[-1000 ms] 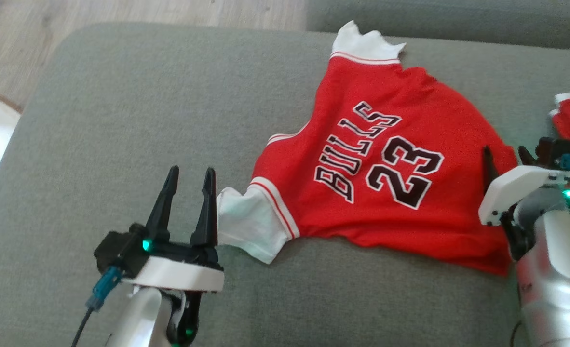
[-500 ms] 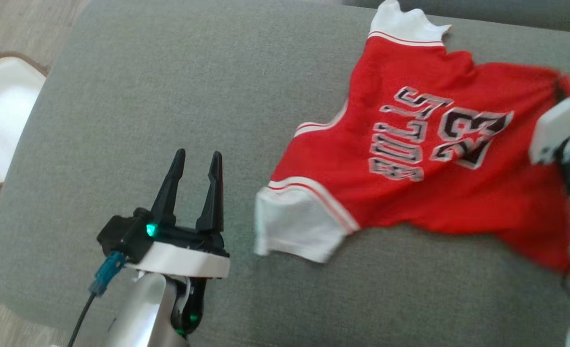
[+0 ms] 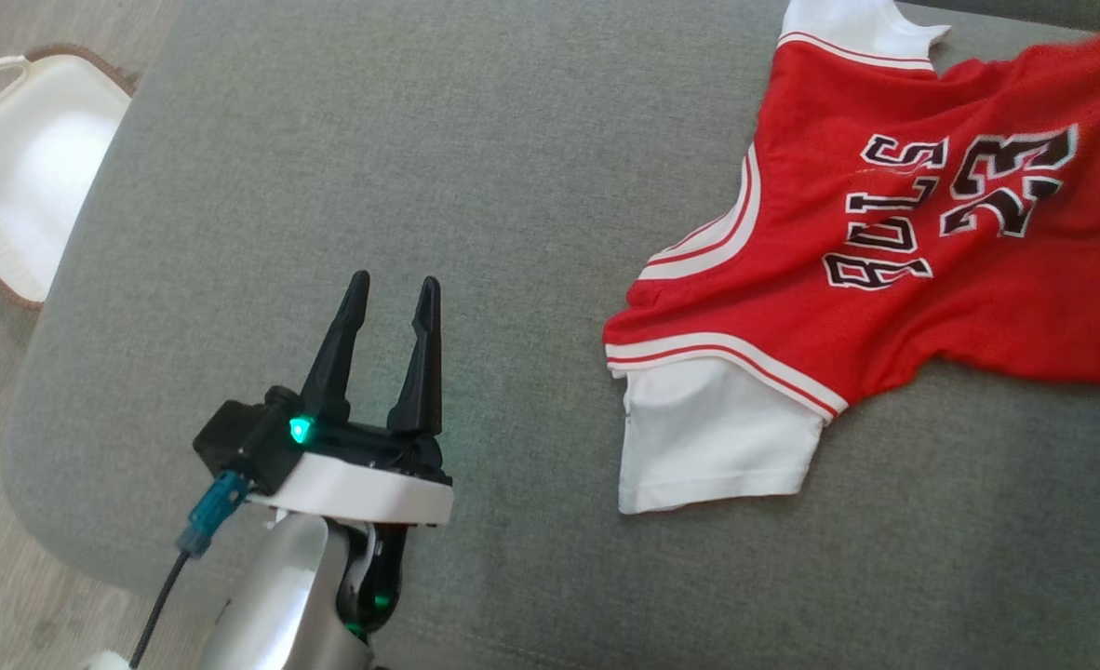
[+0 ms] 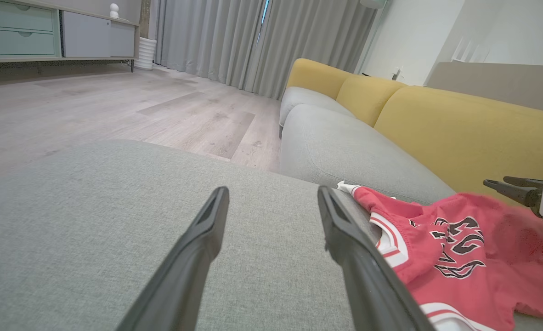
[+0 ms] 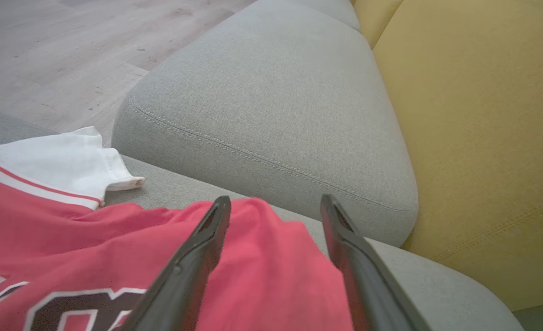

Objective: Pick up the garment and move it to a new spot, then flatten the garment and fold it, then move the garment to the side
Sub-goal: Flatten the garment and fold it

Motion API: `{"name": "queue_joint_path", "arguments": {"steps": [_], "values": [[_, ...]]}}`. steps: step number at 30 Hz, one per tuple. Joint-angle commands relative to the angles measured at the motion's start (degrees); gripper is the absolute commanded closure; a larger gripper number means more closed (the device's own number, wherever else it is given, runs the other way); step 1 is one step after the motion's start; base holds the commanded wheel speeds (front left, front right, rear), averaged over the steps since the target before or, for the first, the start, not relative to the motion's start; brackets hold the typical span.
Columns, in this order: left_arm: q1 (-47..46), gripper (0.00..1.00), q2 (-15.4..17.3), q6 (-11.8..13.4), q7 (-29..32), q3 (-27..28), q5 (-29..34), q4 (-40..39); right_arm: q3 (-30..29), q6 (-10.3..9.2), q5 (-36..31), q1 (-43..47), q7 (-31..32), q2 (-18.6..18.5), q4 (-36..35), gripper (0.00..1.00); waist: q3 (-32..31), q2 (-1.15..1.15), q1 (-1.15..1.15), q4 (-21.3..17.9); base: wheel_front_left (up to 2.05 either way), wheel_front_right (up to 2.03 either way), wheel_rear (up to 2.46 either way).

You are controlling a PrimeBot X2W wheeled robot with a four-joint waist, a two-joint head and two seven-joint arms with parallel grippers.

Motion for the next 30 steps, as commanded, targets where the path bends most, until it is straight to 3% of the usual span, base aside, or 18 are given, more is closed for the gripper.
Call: {"name": "queue_joint_path", "arguments": {"steps": [1,8,15,22,27,30], "values": [[-1.85,0.00,0.41,-0.32,-0.54,2.10,-0.17,-1.74,0.39,0.37,-0.79,-2.05,-2.09,1.19,-1.11,0.00,-0.22,0.00,-0.01,-0.38,0.00,0.00,0.00],[-1.39,0.00,0.41,-0.33,-0.54,3.89,0.84,-1.79,-1.36,0.37,1.25,0.69,-13.05,6.80,-0.13,0.00,-3.15,0.00,-0.01,-3.61,0.00,0.00,0.00],[-0.04,0.00,0.41,-0.33,-0.54,5.50,2.44,-1.90,1.82,0.37,8.91,6.96,-16.82,13.01,-2.72,0.00,-6.39,0.00,-0.01,-8.25,0.00,0.00,0.00],[1.54,0.00,0.41,-0.33,-0.54,6.79,3.44,-0.99,13.81,0.37,23.85,23.69,-16.92,15.15,-18.52,0.00,-9.63,0.00,-0.01,-13.77,0.00,0.00,0.00],[2.35,0.00,0.41,-0.21,-0.54,8.03,3.70,-0.40,18.56,0.37,32.54,36.25,-16.93,15.24,-29.43,0.00,-11.03,0.00,-0.01,-17.35,0.00,0.00,0.00],[2.58,0.00,0.41,-0.20,-0.54,8.63,3.74,-0.22,20.48,0.37,34.33,41.80,-16.93,15.25,-34.25,0.00,-11.25,0.00,-0.01,-19.08,0.00,0.00,0.00]]}}
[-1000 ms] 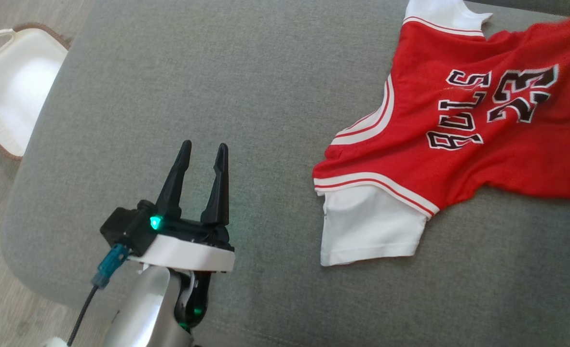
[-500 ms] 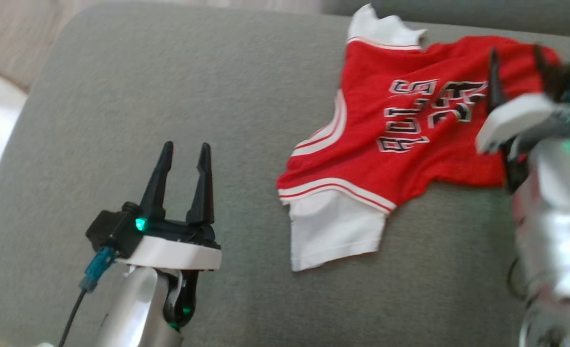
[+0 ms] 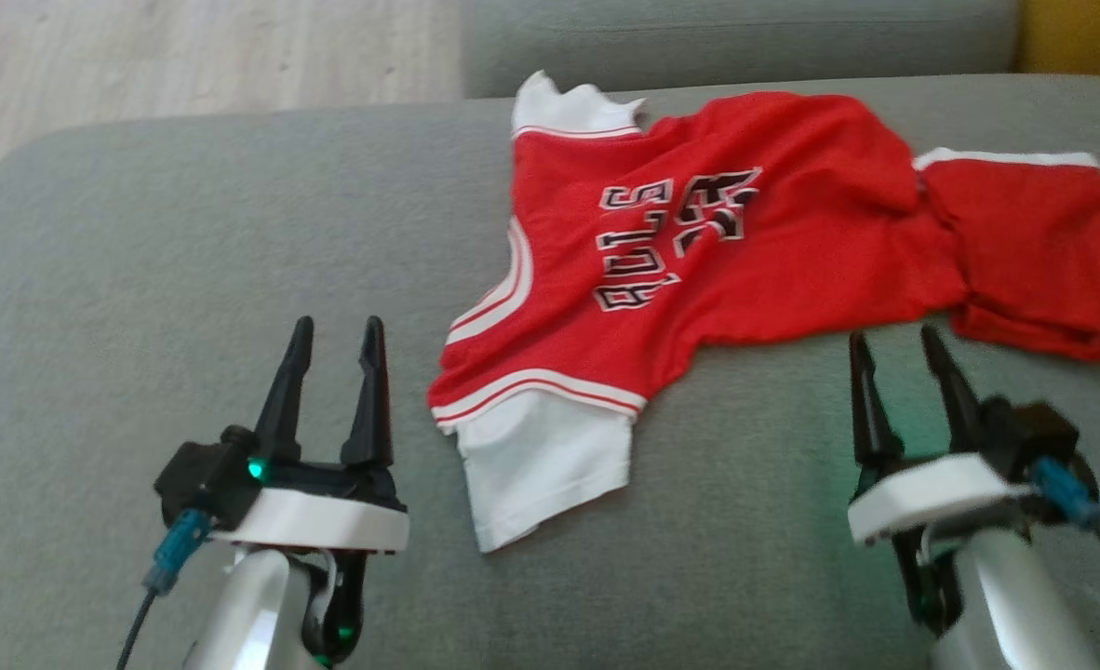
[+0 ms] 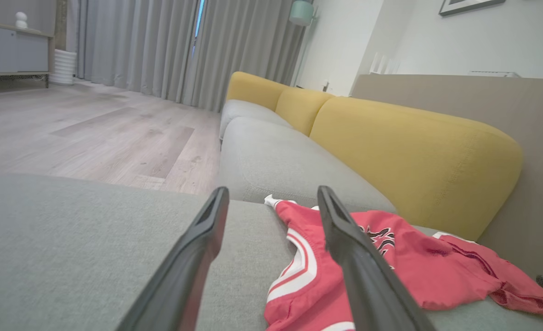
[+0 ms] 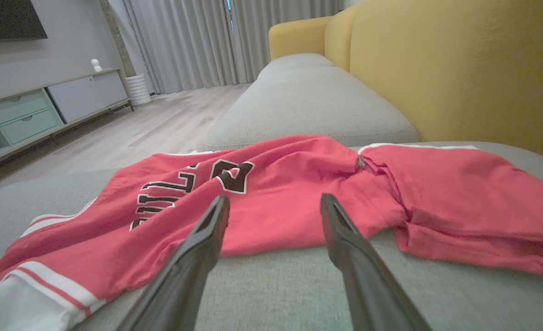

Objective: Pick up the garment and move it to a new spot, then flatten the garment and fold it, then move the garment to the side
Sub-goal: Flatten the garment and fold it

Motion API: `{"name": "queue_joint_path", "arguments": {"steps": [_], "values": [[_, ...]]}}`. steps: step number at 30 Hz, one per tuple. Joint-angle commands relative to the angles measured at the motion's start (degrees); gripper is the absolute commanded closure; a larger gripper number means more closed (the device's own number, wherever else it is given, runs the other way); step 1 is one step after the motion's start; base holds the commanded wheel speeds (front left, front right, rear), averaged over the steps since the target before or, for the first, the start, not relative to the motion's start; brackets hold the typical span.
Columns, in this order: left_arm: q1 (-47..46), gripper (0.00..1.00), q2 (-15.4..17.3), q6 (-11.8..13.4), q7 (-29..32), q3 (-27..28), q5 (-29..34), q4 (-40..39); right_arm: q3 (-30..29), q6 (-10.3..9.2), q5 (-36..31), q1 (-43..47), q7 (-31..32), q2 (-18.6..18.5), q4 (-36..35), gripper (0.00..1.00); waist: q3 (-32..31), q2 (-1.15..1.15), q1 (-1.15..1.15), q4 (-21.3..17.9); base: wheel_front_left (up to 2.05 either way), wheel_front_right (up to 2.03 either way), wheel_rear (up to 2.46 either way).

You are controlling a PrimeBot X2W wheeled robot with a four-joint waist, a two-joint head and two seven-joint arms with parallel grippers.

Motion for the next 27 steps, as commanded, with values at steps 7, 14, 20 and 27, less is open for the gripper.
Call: {"name": "queue_joint_path", "arguments": {"steps": [7,14,20,27], "values": [[-2.25,0.00,0.41,-0.20,-0.54,2.92,0.61,-0.39,1.83,0.37,1.15,1.70,-0.76,0.46,-6.78,0.00,-0.14,0.00,0.01,-4.48,0.00,0.00,0.00],[-6.62,0.00,0.42,-0.26,-0.54,-0.49,3.17,7.33,0.82,0.37,1.06,1.15,-0.76,0.46,-8.23,0.00,1.86,0.00,0.01,-6.55,0.00,0.00,0.00],[-12.54,0.00,0.50,0.87,1.58,-1.90,4.76,19.51,1.47,0.37,1.51,0.92,-0.76,0.46,-8.43,0.00,3.37,0.00,0.01,-8.20,0.00,0.00,0.00],[-17.55,0.00,0.90,1.62,4.84,-2.25,4.81,28.13,2.06,0.37,2.04,0.50,-0.76,0.46,-8.73,0.00,4.76,0.00,0.01,-9.81,0.00,0.00,0.00]]}}
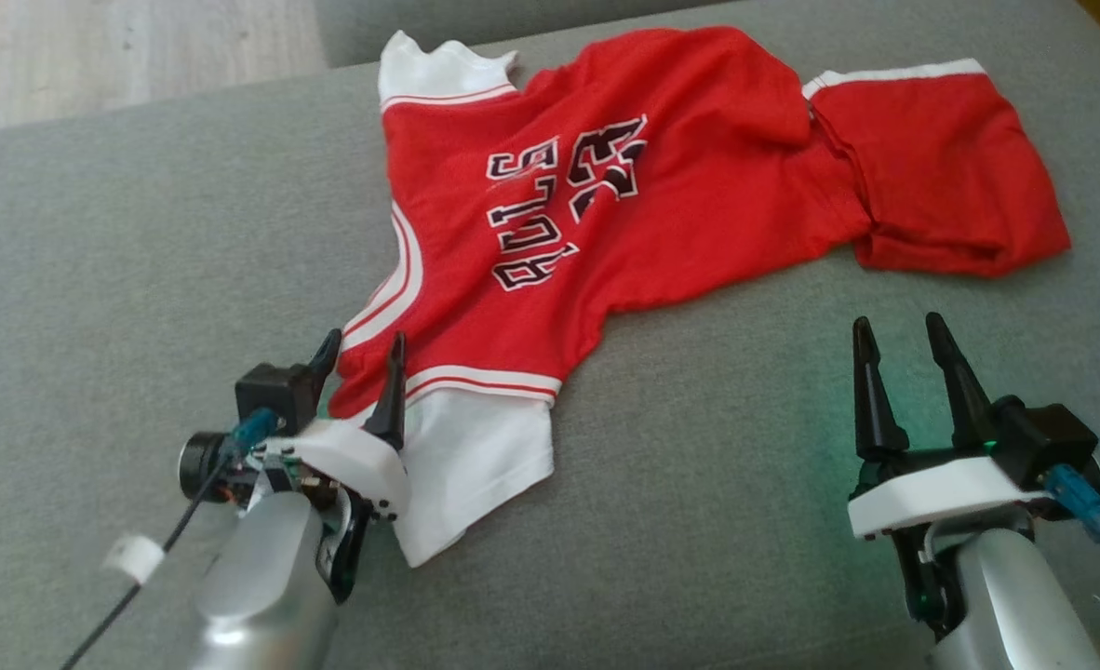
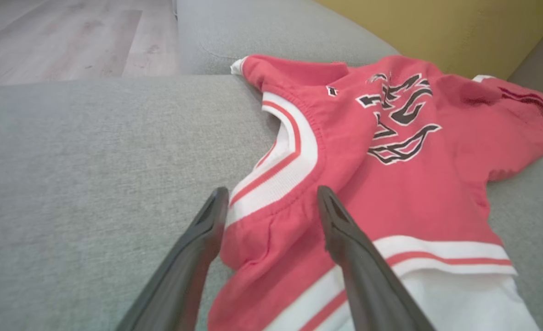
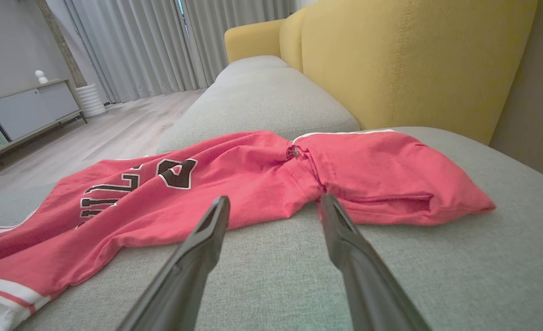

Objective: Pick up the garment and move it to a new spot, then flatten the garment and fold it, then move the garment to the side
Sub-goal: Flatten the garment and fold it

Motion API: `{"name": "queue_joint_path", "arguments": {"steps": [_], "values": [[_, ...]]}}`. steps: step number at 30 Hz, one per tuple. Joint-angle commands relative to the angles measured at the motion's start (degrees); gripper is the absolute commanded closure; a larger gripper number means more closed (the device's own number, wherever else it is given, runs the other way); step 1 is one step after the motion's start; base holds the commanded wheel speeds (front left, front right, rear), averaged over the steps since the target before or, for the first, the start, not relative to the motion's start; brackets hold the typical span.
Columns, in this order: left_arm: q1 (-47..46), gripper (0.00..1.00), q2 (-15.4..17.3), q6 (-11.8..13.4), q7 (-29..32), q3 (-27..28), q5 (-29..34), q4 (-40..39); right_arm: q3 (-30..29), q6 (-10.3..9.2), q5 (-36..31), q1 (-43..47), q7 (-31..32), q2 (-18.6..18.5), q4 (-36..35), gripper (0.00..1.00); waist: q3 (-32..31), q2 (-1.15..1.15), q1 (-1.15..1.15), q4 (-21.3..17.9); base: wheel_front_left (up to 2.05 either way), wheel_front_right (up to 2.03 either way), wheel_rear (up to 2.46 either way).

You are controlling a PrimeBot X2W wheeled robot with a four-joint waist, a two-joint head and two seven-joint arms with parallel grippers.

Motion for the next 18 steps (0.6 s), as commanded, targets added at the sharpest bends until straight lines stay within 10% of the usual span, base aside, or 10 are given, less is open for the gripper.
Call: {"name": "queue_joint_path", "arguments": {"steps": [1,6,7,8,18], "values": [[-2.77,0.00,0.95,0.10,0.30,1.23,0.12,-0.39,1.54,0.37,0.47,-2.56,-0.62,-0.11,-1.96,0.00,0.60,0.00,-0.01,-0.62,0.00,0.00,0.00],[-5.75,0.00,1.35,-0.05,2.66,0.41,0.05,4.97,1.50,0.37,1.04,-2.73,-0.62,-0.11,-2.38,0.00,1.92,0.00,-0.01,-1.70,0.00,0.00,0.00],[-6.10,0.13,1.33,-0.18,2.41,0.42,-0.21,5.39,1.51,0.37,1.10,-2.70,-0.62,-0.11,-2.42,0.00,2.01,0.00,-0.01,-1.78,0.00,0.00,0.00],[-6.47,1.00,1.32,-0.29,1.86,0.55,-0.53,5.67,1.55,0.37,1.15,-2.69,-0.62,-0.11,-2.44,0.00,2.06,0.00,-0.01,-1.85,0.00,0.00,0.00],[-11.04,1.00,4.16,0.82,-4.34,4.43,-2.85,5.70,2.29,0.37,1.29,-3.45,-0.62,-0.11,-3.19,0.00,2.95,0.00,-0.01,-1.03,0.00,0.00,0.00]]}}
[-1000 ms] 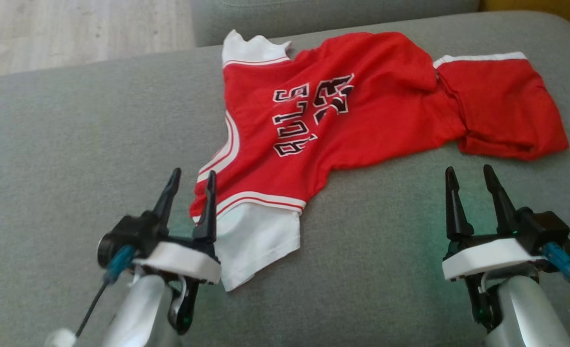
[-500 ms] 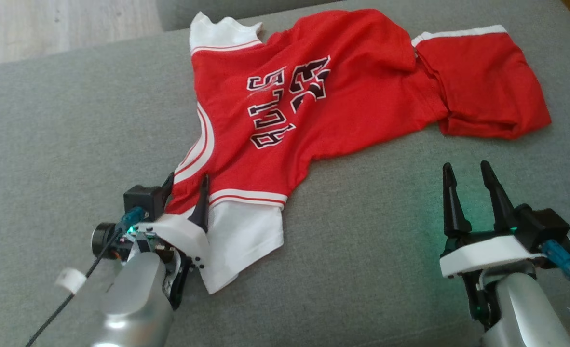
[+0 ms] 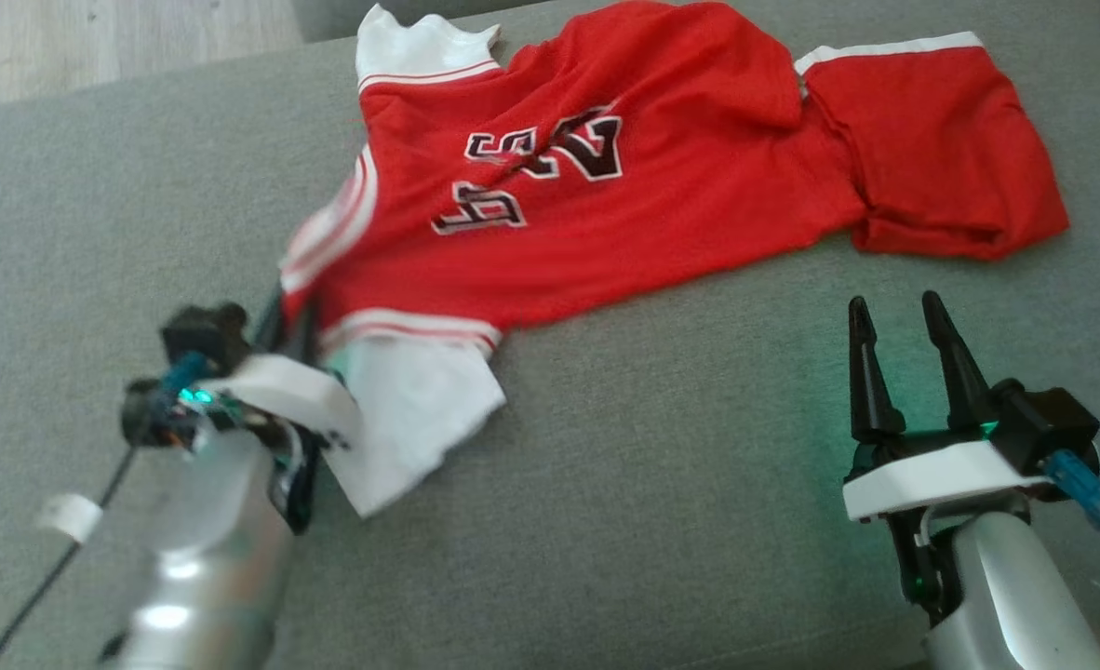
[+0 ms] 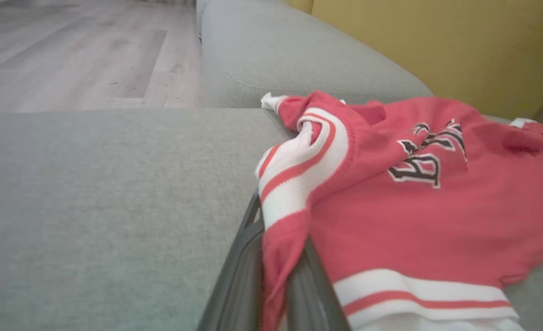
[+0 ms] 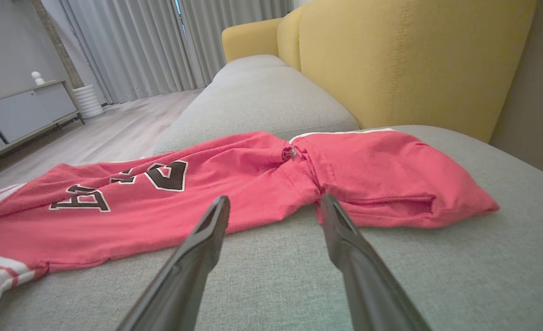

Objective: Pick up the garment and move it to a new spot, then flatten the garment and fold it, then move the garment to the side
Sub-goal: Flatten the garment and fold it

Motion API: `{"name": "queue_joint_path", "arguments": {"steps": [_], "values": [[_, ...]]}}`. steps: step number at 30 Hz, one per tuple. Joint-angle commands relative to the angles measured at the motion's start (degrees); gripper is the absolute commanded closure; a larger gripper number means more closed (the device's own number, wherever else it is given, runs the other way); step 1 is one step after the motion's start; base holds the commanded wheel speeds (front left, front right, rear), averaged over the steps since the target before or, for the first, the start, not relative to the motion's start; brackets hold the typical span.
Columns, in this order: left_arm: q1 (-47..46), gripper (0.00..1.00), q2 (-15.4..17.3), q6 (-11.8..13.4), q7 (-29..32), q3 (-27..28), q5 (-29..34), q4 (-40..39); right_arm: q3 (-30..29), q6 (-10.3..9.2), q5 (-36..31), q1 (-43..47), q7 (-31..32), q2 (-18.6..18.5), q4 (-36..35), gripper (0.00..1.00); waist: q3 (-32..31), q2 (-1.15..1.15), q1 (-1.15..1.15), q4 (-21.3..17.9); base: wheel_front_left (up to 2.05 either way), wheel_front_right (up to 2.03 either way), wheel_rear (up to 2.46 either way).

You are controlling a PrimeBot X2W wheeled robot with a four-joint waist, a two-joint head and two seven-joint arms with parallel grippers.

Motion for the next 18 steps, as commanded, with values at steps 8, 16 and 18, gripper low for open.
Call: {"name": "queue_joint_path", "arguments": {"steps": [8,16,18], "values": [[-6.59,1.00,6.95,0.56,-1.35,3.41,-0.24,0.18,1.92,0.37,0.01,-3.03,-0.62,-0.11,-1.79,0.00,1.73,0.00,0.00,1.52,0.00,0.00,0.00],[-10.02,0.13,10.04,-0.95,-1.47,2.15,0.15,4.38,2.57,0.37,-0.25,-4.21,-0.62,-0.10,-0.18,0.00,1.87,0.00,0.00,2.47,0.00,0.00,0.00],[-10.34,0.00,10.05,-1.18,-1.57,2.04,-0.06,4.72,2.44,0.37,-0.27,-4.43,-0.62,-0.10,0.17,0.00,1.46,0.00,0.00,3.03,0.00,0.00,0.00]]}}
